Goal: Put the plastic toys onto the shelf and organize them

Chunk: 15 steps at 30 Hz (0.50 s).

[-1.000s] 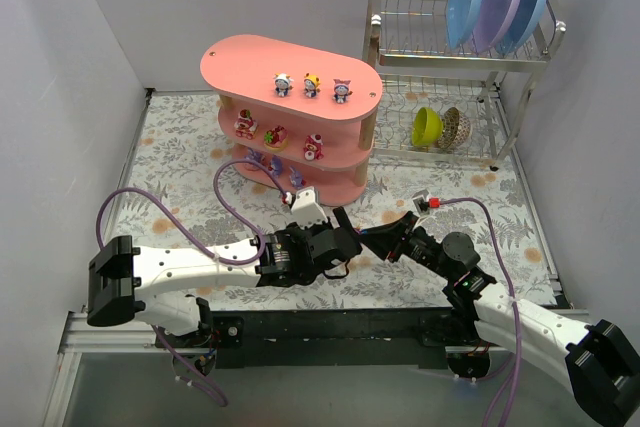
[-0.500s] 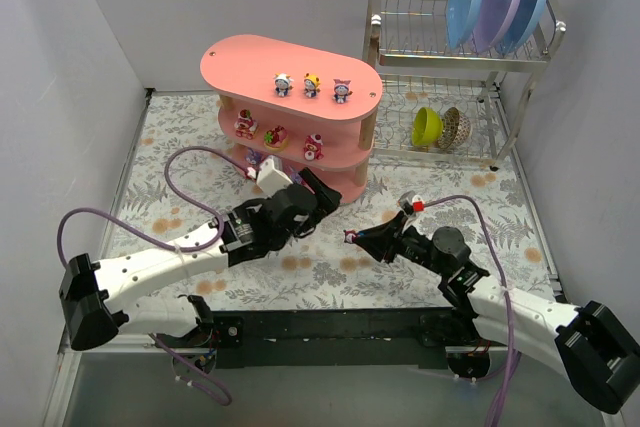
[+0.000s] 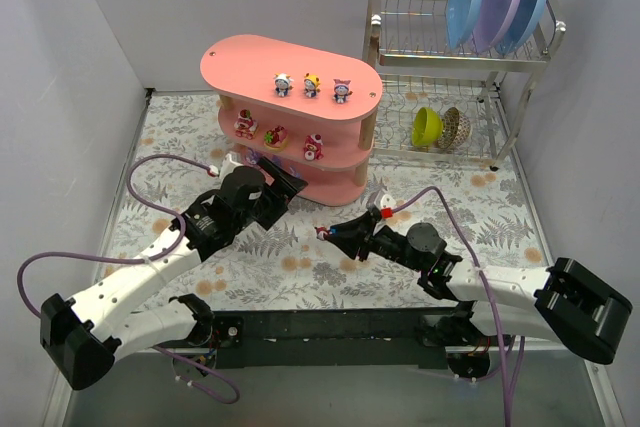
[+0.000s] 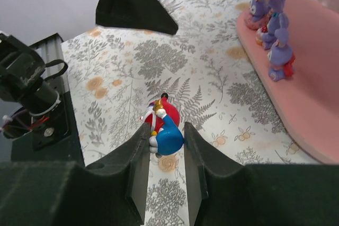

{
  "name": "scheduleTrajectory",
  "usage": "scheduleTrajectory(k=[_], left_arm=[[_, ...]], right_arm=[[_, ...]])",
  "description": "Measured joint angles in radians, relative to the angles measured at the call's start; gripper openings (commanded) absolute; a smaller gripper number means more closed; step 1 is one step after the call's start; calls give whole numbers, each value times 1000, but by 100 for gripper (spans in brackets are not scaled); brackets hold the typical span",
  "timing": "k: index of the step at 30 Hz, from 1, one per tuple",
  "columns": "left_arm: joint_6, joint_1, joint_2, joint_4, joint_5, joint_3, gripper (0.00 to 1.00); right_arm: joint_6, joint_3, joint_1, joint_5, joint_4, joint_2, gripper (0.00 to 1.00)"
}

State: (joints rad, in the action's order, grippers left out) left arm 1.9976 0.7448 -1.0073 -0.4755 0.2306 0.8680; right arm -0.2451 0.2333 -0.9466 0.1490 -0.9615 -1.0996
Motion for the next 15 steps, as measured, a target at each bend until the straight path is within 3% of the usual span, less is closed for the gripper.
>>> scheduleTrajectory(k=[9,15], left_arm=[[0,0,19,14,-136,-73,82],[0,0,0,45,-181,-75,69]], right_arm=[[41,29,-84,-204,-179,-125,1],[66,53,-125,-292,-251,-177,1]])
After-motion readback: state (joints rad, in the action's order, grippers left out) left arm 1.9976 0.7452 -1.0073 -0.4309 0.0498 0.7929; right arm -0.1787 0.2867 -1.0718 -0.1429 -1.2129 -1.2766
